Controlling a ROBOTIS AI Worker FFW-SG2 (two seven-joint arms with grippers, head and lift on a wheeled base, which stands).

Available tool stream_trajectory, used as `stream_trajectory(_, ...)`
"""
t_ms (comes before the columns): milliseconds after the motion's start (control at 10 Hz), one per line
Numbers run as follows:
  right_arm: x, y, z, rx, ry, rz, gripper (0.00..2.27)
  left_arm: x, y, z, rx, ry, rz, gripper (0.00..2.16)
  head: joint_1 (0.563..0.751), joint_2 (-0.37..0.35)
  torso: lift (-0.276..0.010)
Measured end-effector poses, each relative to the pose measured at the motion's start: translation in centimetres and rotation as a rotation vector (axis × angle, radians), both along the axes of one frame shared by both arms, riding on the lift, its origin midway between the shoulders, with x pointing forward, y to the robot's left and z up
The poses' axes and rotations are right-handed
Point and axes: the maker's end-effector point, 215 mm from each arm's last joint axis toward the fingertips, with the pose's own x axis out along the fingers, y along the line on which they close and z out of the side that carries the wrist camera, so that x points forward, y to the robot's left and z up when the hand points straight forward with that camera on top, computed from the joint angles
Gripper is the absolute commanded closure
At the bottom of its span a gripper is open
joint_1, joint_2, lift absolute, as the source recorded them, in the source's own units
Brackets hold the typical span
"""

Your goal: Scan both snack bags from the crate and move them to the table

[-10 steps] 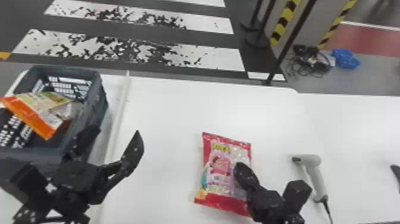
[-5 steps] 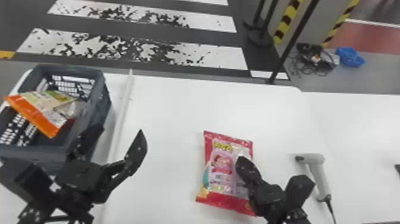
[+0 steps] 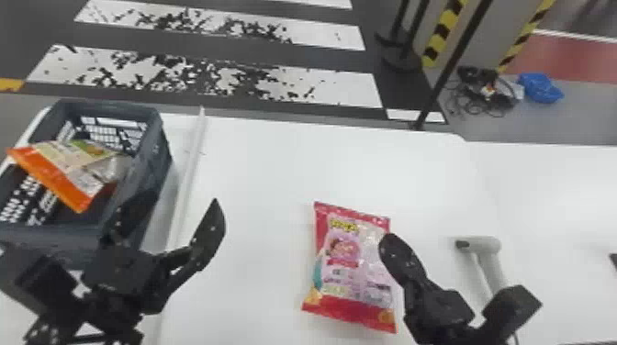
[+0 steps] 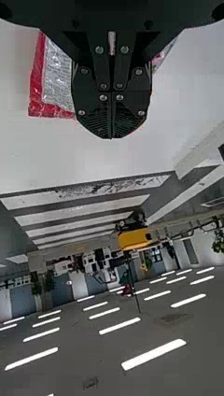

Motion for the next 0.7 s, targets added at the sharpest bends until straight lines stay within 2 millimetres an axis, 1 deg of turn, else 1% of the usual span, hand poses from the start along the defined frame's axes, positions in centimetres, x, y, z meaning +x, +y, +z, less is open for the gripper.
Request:
stream_trajectory(100,-0.8,1.3,0.6,0.036,0.006,0.013,2.25,0.0,-0.1,0.0,-0.001,0.001,-0.001,0.07,0.695,-0.147,-0.087)
stream_trajectory(300,-1.7,5.2,0.1,0.092,0.034,0.060,2.25,-0.1,-0.3,0.0,-0.004,0.001,-0.005,0.07,0.695,-0.087,-0.087)
stream_trajectory(400,-1.8,7.2,-0.5,0.107,0.056,0.085,2.25,-0.1,-0.4,-0.1,-0.005,0.002,-0.006,0.07,0.695,-0.049,-0.087)
stream_trajectory(500,-1.7,9.3,-1.5,0.120,0.085,0.108,2.25,-0.3,-0.4,-0.1,-0.002,0.004,-0.007,0.07,0.695,-0.029,-0.087)
stream_trajectory(600,-1.3,10.9,-2.3,0.122,0.102,0.125,2.25,-0.4,-0.3,0.0,0.002,0.003,-0.009,0.07,0.695,0.007,-0.087)
stream_trajectory(700,-0.9,12.2,-3.5,0.120,0.129,0.141,2.25,-0.6,-0.1,0.1,0.007,0.003,-0.007,0.07,0.695,0.035,-0.087)
